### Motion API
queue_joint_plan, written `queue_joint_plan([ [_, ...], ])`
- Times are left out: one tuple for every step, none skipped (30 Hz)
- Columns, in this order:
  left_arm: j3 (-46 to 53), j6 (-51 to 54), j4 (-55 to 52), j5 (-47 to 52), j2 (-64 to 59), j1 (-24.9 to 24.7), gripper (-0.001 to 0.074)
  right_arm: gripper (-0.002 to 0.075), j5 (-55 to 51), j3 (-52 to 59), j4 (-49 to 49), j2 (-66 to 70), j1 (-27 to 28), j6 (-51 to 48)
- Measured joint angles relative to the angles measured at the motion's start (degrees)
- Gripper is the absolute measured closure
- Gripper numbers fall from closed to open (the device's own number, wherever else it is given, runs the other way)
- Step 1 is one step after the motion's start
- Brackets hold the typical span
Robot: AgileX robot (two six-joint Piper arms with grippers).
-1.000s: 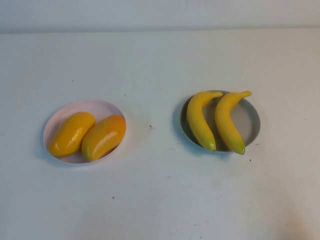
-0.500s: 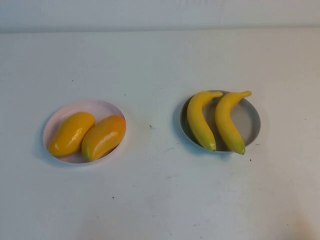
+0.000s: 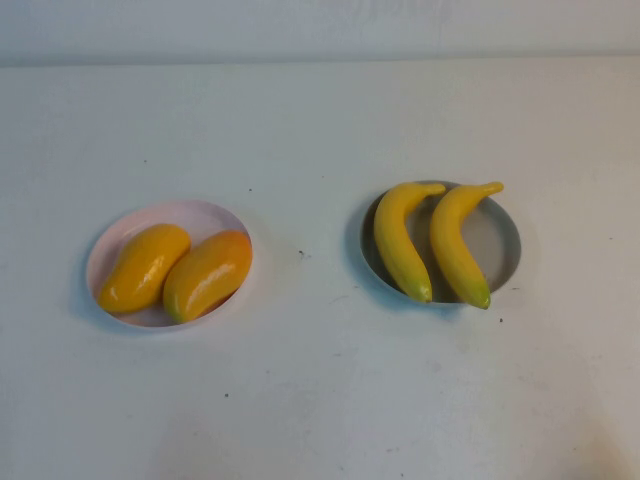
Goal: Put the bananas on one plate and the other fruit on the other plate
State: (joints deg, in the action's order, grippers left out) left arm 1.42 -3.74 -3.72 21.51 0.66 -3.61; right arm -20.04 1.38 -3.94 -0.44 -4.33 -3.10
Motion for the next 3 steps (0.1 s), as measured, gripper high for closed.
queue_joint_plan([
  [0.0,0.0,0.0,0.0,0.0,0.0,0.0734,0.0741,0.0,0.0,0.0,0.0,0.0,0.0],
  [0.0,0.0,0.0,0.0,0.0,0.0,0.0734,0.0741,0.0,0.0,0.0,0.0,0.0,0.0],
  [0.0,0.0,0.0,0.0,0.0,0.0,0.0734,0.0741,0.0,0.0,0.0,0.0,0.0,0.0],
])
